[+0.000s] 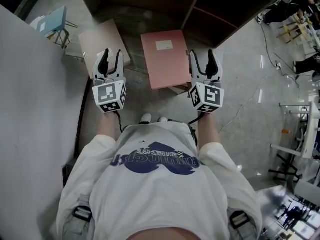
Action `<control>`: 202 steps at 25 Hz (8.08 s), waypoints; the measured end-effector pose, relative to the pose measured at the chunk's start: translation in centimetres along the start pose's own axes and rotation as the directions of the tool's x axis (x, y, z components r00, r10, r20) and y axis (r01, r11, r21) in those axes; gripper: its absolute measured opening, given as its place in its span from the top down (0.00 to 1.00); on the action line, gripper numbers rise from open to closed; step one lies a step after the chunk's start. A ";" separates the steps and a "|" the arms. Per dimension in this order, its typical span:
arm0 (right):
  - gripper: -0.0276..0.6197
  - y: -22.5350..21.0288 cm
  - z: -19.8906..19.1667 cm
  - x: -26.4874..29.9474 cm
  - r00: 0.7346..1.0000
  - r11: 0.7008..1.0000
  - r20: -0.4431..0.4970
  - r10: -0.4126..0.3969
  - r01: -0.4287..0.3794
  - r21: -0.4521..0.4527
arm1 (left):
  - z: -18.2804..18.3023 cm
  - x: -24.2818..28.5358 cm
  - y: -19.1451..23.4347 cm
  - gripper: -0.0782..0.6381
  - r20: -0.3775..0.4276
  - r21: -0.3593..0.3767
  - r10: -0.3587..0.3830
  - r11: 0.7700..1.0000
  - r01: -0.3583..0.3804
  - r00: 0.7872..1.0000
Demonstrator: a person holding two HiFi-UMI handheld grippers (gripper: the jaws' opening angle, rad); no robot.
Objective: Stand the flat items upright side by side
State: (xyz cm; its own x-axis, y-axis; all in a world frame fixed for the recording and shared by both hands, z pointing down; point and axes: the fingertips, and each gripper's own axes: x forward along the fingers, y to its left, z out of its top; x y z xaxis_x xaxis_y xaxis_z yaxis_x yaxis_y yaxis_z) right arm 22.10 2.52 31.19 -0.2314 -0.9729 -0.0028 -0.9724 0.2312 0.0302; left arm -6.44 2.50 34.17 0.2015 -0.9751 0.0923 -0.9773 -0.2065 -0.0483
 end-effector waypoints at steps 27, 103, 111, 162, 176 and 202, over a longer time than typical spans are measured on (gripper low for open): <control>0.46 -6.8 -9.8 1.3 0.967 0.936 -0.253 -0.014 0.101 0.337 | -18.9 0.8 -7.2 0.47 -0.428 -0.554 -0.392 0.826 0.107 0.814; 0.50 -4.8 -32.2 2.4 0.286 0.680 -0.630 0.722 -0.126 0.722 | -29.2 3.9 -17.9 0.48 -0.213 -0.973 -0.911 0.231 0.009 0.354; 0.52 -4.8 -32.3 2.3 0.249 0.651 -0.610 0.752 -0.137 0.747 | -29.3 3.8 -17.8 0.48 -0.220 -0.971 -0.900 0.239 0.005 0.376; 0.55 -1.2 -27.5 7.7 0.468 0.772 -0.643 0.606 -0.541 0.334 | -23.4 6.4 -12.0 0.48 -0.357 -0.648 -0.683 0.673 0.358 0.637; 0.41 -0.4 -26.4 6.1 0.568 0.841 -0.629 0.530 -0.446 0.306 | -22.3 6.6 -12.6 0.46 -0.345 -0.455 -0.675 0.728 0.513 0.652; 0.34 0.6 -26.1 6.6 0.731 0.948 -0.611 0.304 -0.294 0.119 | -24.5 7.1 -12.2 0.46 -0.441 -0.044 -0.584 0.773 0.633 0.682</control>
State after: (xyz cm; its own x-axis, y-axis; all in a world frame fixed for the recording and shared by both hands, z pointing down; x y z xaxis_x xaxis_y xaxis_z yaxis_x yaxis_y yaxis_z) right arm 20.70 -3.97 57.24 -0.4468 -0.6469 0.6180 -0.8574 0.5068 -0.0894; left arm 5.28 0.02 59.81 0.6786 -0.5093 0.5293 -0.6309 -0.7731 0.0650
